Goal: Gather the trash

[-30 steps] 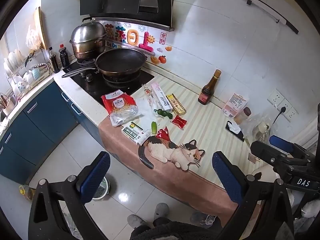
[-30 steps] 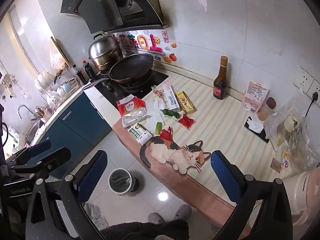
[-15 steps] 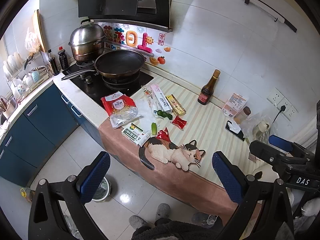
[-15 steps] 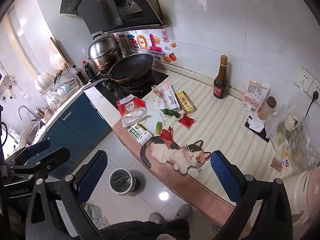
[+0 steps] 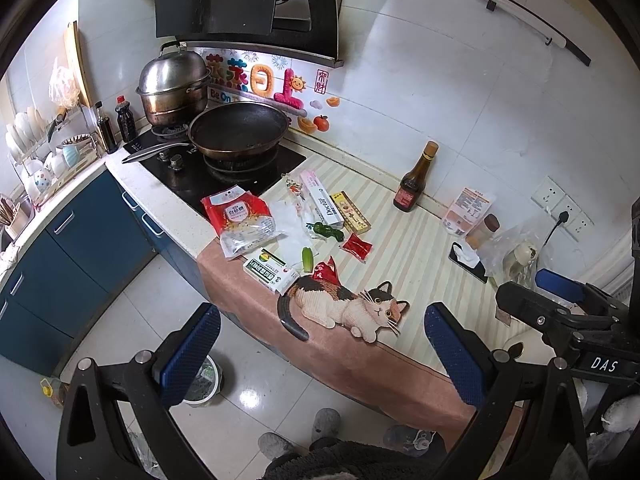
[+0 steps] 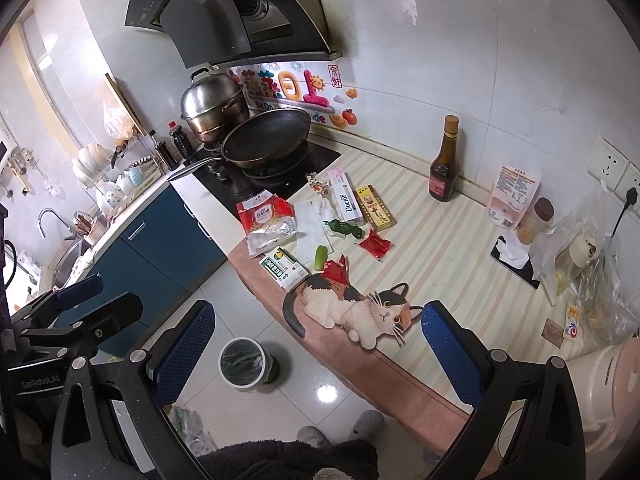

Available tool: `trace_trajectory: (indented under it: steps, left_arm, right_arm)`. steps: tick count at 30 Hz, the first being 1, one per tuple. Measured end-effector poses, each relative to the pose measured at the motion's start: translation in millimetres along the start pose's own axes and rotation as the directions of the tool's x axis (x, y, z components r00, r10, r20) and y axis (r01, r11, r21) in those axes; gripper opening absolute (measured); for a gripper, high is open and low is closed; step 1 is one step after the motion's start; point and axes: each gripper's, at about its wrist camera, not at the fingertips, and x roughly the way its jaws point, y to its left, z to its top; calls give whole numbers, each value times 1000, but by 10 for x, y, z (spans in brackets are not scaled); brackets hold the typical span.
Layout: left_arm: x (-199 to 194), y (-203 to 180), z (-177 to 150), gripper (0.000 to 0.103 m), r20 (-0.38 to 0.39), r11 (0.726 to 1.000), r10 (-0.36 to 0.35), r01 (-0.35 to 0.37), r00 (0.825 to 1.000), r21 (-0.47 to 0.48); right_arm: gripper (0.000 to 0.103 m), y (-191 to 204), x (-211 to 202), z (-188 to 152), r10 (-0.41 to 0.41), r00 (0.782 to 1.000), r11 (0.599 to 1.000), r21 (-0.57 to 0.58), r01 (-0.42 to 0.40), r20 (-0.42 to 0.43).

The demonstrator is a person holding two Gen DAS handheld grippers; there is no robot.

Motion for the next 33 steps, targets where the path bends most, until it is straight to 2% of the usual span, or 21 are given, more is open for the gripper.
trace_trajectory:
  steps: [13,21,33]
  left_arm:
    - [23,-59,-1,103,4,1000,-4,4,1000,3]
    - [-54,-179,152,103,1,1000,-18,18,1000,5]
    - [-60,-160,113,103,6,1000,-19,19,1000,3]
  right_arm:
    - [103,-27,-19,-53,2,1000,1000,-7,-2,6]
    - [103,-16,-32,-53,3,1000,1000,-11,-2,6]
    - [103,26,-64,-42,6,1000,1000,-15,-6,7]
